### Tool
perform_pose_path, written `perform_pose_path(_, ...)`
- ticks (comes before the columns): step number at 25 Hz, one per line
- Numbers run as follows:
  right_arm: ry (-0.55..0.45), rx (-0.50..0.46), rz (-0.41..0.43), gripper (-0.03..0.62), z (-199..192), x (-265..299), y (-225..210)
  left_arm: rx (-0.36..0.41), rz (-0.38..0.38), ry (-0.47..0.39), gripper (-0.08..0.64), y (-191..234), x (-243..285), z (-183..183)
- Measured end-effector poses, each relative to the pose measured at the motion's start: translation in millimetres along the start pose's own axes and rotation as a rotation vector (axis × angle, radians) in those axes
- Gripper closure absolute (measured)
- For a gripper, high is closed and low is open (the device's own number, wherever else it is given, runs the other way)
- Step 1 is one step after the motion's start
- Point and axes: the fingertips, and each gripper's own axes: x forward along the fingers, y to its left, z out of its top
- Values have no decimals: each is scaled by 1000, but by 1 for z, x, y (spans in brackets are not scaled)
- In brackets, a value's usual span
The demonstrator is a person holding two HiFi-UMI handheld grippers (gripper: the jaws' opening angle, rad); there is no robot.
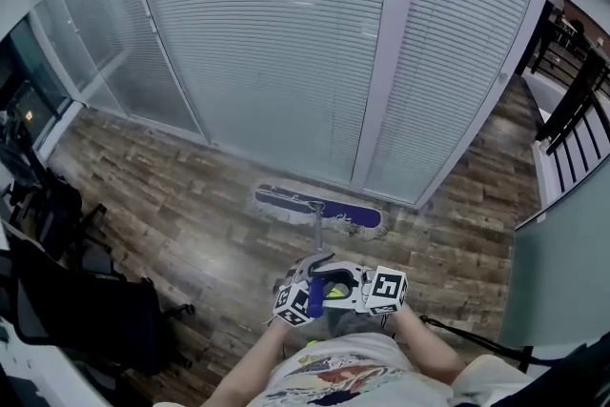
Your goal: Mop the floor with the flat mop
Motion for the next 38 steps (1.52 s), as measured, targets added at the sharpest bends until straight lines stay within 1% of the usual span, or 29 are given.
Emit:
perform_pose_path(6, -45, 2, 2, 354, 26, -26, -63, 26, -29, 28, 405, 48, 49, 13)
perform_pose_path(11, -98, 14, -6, 354, 49, -50, -102, 72, -19, 32, 416, 78, 83, 30)
perform_pose_path(13, -123, 15, -6, 354, 60, -55, -114, 75, -8, 29, 440, 92, 91, 36)
perform_pose_path(15, -142, 15, -4, 354, 65, -60, -117, 73, -18, 22, 442, 93, 96, 40)
perform_pose_path(17, -158, 20, -8, 354, 65, -64, -113, 83, -51, 24, 442, 87, 97, 41)
perform_pose_path(19, -162, 23, -13, 354, 63, -63, -109, 110, -80, 41, 442, 81, 95, 38)
perform_pose_path(21, -154, 28, -13, 354, 58, -60, -103, 140, -91, 68, 454, 75, 91, 33)
perform_pose_path(22, -148, 31, -13, 354, 55, -58, -101, 142, -88, 76, 462, 73, 88, 30)
perform_pose_path(26, -93, 28, -11, 354, 45, -47, -85, 90, -44, 74, 462, 66, 74, 22)
perform_pose_path(29, -72, 22, -7, 354, 38, -38, -62, 72, -27, 71, 460, 50, 56, 19)
perform_pose_path(32, -49, 22, -17, 354, 26, -30, -34, 59, -30, 68, 459, 27, 38, 14)
perform_pose_path(36, 5, 18, -8, 354, 9, -14, 10, 52, -55, 85, 440, -9, 6, 5)
perform_pose_path(38, 21, 20, -14, 354, 3, -7, 38, 47, -41, 75, 440, -29, -13, 4)
